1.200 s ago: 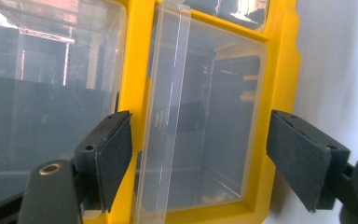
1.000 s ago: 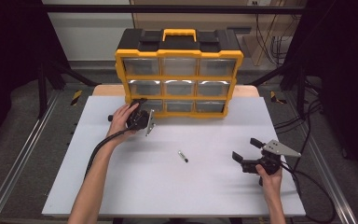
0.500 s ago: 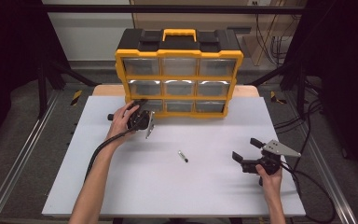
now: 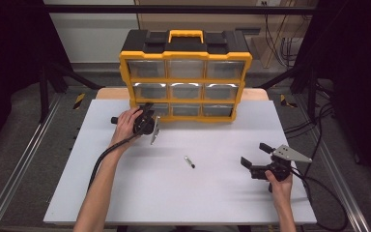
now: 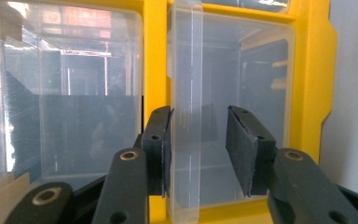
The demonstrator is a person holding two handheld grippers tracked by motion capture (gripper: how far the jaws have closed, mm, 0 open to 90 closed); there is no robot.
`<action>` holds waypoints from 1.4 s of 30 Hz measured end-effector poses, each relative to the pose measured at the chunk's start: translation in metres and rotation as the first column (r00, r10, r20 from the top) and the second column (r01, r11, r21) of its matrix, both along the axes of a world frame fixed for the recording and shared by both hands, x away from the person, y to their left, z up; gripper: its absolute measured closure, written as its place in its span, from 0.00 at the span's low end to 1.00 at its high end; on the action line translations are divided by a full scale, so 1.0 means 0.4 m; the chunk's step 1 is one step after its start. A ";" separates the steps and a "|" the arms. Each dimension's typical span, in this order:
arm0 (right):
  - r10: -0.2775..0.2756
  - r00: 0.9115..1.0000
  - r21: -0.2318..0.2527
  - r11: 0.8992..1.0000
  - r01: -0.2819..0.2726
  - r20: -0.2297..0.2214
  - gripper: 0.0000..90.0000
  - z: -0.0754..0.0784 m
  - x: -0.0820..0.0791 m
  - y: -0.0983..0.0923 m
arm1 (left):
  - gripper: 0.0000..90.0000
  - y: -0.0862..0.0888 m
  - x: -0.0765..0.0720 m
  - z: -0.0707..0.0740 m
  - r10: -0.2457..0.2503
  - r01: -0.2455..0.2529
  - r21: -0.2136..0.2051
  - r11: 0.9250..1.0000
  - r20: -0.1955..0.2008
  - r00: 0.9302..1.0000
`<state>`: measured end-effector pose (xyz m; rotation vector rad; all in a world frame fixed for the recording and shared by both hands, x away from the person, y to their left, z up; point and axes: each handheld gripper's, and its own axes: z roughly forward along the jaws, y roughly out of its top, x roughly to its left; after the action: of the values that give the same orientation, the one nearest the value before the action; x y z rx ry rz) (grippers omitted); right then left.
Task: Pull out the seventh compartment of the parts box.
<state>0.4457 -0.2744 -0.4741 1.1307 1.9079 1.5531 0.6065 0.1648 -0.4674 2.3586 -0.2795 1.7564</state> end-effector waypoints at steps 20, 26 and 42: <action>0.000 1.000 0.000 1.000 0.000 0.001 0.00 0.000 0.000 0.000 | 0.83 -0.002 -0.001 -0.006 -0.002 0.000 0.024 1.000 0.068 0.998; 0.000 1.000 0.000 1.000 0.000 0.002 0.00 0.000 0.000 0.000 | 0.85 -0.003 -0.002 -0.007 -0.004 0.001 0.036 0.999 0.080 0.997; 0.001 1.000 0.001 1.000 -0.001 0.001 0.00 0.000 0.000 -0.001 | 0.85 -0.002 -0.014 -0.005 -0.005 0.001 0.042 0.999 0.092 0.996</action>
<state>0.4456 -0.2746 -0.4739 1.1287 1.9078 1.5553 0.6010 0.1642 -0.4693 2.3076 -0.3360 1.8787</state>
